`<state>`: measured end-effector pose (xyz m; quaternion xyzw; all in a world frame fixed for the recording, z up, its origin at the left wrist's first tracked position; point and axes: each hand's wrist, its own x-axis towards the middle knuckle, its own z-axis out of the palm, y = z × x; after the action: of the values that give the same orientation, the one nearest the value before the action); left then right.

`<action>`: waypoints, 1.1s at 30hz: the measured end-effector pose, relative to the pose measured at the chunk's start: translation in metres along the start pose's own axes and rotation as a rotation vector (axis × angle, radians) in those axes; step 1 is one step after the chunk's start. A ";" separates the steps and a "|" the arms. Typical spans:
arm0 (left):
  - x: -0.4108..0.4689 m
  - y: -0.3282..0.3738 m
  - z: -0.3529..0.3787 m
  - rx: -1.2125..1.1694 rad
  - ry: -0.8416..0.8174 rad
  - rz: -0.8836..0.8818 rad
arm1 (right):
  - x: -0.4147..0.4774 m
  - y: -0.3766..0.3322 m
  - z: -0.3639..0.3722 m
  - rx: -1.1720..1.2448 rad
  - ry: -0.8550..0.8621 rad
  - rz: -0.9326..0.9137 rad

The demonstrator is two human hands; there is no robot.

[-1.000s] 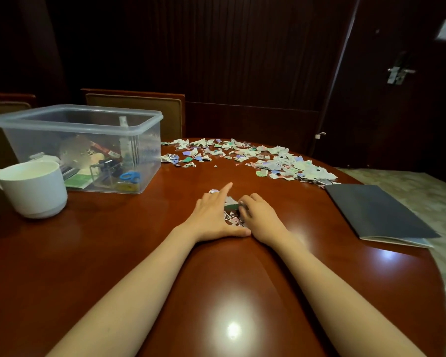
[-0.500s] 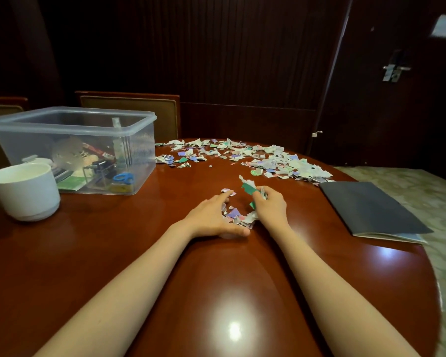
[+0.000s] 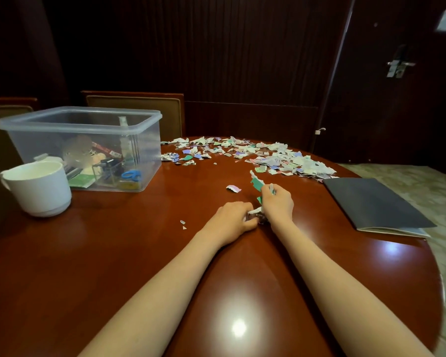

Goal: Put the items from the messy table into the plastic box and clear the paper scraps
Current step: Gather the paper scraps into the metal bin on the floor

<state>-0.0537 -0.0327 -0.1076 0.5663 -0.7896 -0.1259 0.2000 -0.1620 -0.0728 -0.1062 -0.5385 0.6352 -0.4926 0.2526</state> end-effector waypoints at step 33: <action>-0.091 -0.048 -0.088 -1.684 0.873 -0.822 | -0.142 -0.119 0.103 0.542 -0.243 0.324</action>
<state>0.0529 0.0403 -0.0660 0.4653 -0.0500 -0.4799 0.7421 0.0194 0.0313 -0.0689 -0.3985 0.5240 -0.5292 0.5353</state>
